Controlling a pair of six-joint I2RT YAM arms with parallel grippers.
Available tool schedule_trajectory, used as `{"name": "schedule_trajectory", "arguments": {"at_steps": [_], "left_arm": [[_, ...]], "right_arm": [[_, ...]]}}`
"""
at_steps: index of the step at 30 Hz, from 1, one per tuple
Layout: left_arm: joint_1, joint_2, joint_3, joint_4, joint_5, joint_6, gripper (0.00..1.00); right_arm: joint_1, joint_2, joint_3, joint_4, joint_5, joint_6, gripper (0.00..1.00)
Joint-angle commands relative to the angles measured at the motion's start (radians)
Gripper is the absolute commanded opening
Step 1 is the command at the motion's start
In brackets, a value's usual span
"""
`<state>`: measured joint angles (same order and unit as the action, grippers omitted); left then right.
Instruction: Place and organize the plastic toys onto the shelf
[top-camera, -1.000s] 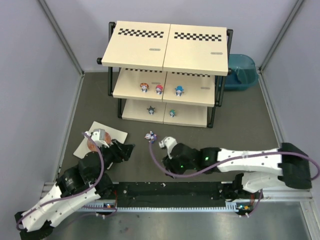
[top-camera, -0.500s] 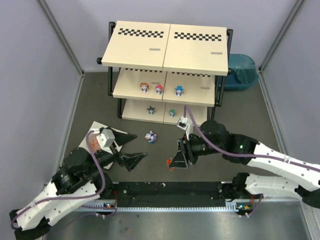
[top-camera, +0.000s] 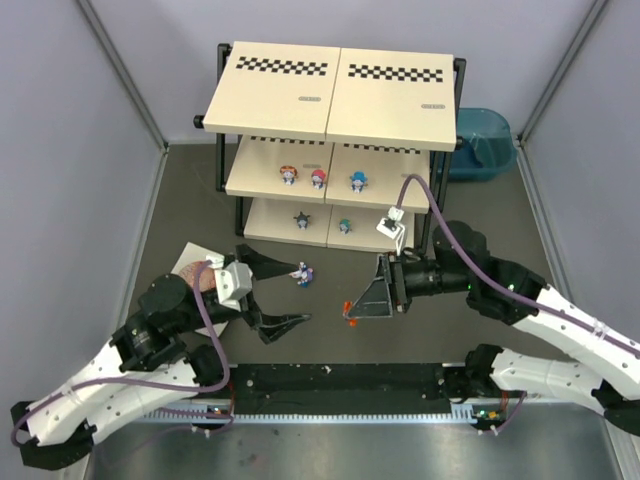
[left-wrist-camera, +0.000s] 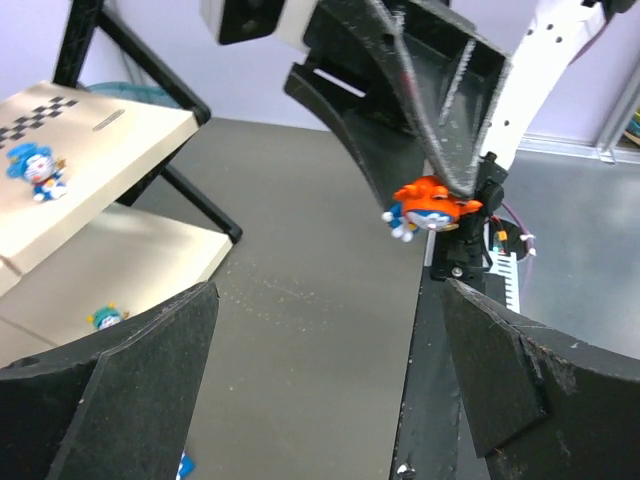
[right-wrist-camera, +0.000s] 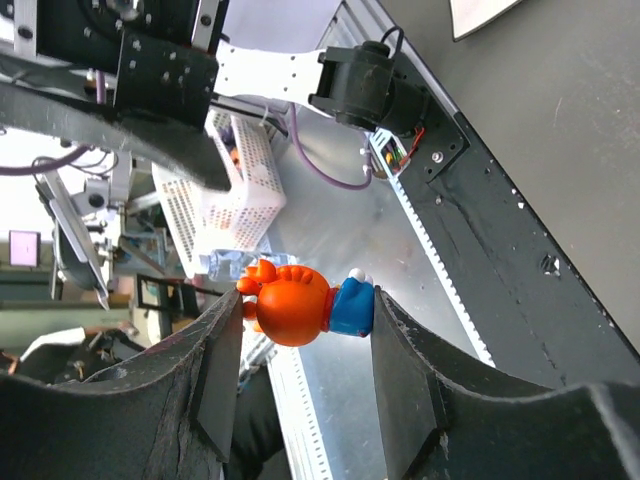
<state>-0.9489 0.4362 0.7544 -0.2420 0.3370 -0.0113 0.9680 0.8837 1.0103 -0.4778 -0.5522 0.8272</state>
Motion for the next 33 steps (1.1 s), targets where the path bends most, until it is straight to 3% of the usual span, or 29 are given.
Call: {"name": "schedule_trajectory", "arguments": {"at_steps": [1,8,21,33], "left_arm": [[-0.054,0.080,0.065,0.104,0.043,0.062,0.99],[-0.263,0.225,0.106,0.176,-0.066,0.131,0.99],[-0.307,0.305,0.112,0.345,-0.145,0.143,0.99],[-0.323,0.377,0.132,0.360,-0.113,0.154,0.99]], "right_arm": [[-0.044,-0.037,0.030,0.039,0.009,0.055,0.06],[-0.075,-0.075,0.005,0.065,0.021,0.078,0.06],[-0.075,-0.115,-0.053,0.123,0.000,0.125,0.06],[-0.077,-0.137,-0.082,0.172,-0.011,0.159,0.06]]}}
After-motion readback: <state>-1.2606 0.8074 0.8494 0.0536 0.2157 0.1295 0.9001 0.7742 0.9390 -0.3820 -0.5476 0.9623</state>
